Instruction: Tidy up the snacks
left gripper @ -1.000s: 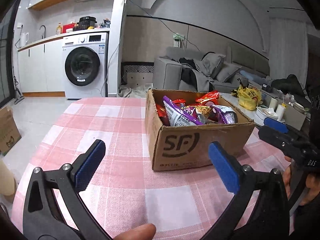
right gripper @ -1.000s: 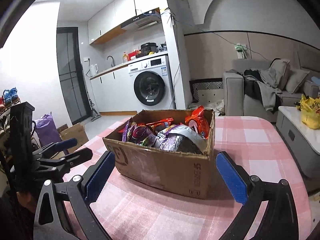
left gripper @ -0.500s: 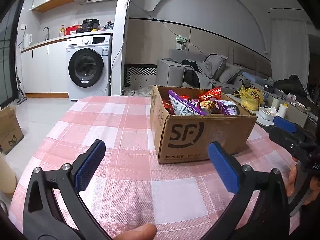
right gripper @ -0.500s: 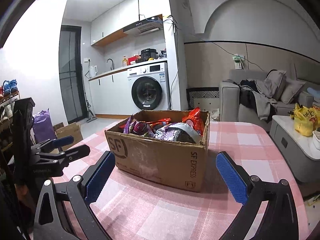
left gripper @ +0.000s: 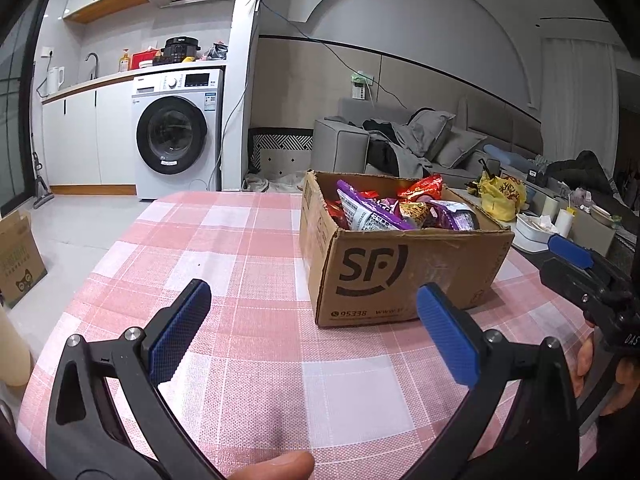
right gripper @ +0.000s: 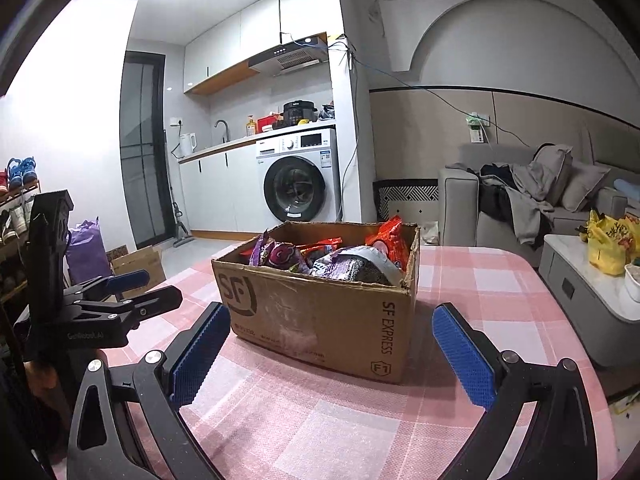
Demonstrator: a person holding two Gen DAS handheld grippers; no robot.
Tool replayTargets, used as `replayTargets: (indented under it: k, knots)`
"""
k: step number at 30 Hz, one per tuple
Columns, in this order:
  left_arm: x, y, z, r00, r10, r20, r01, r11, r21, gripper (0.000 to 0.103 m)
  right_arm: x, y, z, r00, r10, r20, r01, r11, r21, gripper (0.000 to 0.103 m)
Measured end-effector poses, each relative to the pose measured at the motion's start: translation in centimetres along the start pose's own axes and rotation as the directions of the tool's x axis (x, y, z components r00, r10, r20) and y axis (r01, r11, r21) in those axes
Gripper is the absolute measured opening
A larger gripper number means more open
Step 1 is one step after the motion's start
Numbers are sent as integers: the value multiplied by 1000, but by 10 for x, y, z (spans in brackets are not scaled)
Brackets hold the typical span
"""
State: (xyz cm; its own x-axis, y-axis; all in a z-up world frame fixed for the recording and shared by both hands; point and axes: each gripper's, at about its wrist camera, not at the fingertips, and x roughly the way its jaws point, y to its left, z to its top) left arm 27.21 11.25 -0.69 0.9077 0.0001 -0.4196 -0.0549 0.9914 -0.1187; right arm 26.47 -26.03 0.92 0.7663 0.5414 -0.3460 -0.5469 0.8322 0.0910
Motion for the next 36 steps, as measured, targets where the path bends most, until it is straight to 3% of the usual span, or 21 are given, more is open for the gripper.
replayTargets:
  k: [36]
  knots:
    - [5,2,1,1000,-23,-9,23,1000,9,103,1,-10,-1,1000,7,-11,-6,999,46,103]
